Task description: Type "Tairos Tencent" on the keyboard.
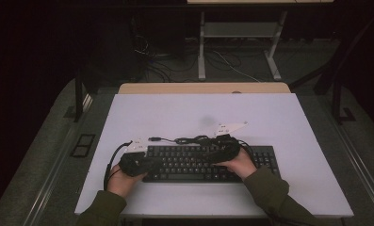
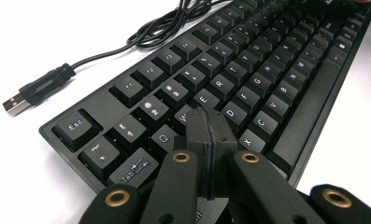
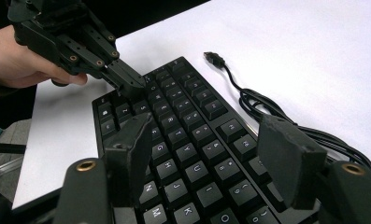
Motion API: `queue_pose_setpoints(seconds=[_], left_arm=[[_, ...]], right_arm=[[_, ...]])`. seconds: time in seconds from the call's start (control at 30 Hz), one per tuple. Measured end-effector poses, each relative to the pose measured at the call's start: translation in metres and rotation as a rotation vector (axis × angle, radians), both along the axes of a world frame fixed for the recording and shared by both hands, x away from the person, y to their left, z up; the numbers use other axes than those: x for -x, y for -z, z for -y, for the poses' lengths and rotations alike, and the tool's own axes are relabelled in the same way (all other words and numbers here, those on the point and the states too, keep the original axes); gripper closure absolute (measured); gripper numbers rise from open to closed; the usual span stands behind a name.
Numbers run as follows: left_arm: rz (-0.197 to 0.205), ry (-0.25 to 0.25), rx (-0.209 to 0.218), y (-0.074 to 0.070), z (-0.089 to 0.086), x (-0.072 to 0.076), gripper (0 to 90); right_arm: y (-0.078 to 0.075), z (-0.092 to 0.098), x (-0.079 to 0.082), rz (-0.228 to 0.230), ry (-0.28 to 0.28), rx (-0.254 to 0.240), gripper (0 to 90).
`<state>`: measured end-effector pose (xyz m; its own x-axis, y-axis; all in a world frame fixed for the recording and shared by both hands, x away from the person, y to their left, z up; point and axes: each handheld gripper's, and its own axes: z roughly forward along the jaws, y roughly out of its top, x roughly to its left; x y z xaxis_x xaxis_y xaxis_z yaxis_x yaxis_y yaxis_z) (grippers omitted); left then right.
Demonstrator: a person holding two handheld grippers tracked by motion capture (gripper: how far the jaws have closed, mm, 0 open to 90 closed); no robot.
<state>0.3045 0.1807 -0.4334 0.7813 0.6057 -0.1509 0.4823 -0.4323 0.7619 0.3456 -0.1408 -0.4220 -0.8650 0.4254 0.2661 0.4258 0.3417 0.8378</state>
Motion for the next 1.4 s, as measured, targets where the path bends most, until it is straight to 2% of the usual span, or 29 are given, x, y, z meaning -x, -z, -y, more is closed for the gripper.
queue_pose_setpoints(seconds=[0.53,0.67,1.07,1.1,1.2,1.4], left_arm=[[-0.014,0.009,-0.01,0.0018,0.0011,-0.0001,89.3],[-0.018,0.01,-0.028,0.0029,0.0017,-0.0004,89.3],[-0.014,0.013,-0.032,0.0011,0.0021,-0.0008,89.3],[-0.013,0.008,-0.024,0.0,0.0018,-0.0005,89.3],[-0.012,0.009,-0.033,-0.0008,0.0005,-0.0011,89.3],[-0.006,0.001,-0.011,-0.0034,0.001,-0.0009,88.6]], right_arm=[[0.0006,-0.0007,0.001,0.004,0.001,0.006,34.3],[0.0004,-0.0008,0.0012,0.004,0.002,0.006,34.3],[0.0003,-0.0008,0.0016,0.007,0.002,0.007,34.3],[0.0002,-0.0007,0.0015,0.008,0.002,0.007,34.3],[0.0001,-0.0003,0.0015,0.008,0.004,0.007,34.2],[-0.0002,0.0004,0.0018,0.006,0.006,0.007,34.2]])
